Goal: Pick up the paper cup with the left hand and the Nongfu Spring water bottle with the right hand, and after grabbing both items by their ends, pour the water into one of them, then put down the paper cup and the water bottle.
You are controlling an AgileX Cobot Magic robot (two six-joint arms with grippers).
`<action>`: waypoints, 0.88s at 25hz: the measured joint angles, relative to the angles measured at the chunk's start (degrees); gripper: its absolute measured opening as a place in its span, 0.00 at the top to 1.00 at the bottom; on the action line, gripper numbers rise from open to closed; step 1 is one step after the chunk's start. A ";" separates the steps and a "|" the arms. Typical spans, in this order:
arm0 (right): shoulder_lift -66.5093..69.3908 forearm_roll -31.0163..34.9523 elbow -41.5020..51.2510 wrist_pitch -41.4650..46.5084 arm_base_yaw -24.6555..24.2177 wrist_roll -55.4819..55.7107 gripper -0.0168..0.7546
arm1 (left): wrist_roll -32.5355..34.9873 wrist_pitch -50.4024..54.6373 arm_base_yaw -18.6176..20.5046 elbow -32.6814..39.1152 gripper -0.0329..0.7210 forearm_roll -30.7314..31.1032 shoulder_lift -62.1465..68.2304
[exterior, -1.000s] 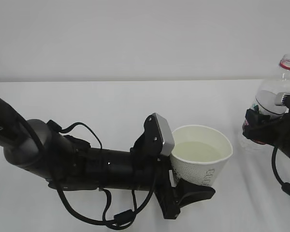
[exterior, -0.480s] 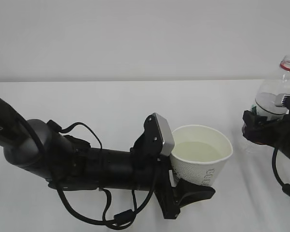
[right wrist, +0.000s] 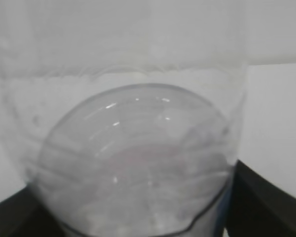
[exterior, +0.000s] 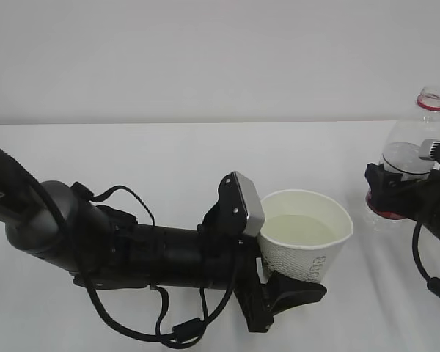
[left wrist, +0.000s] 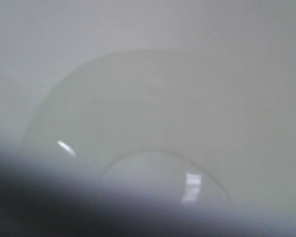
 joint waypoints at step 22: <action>-5.91 -2.91 10.49 -0.80 0.00 0.82 0.18 | 0.00 0.00 0.00 0.00 0.28 0.00 0.00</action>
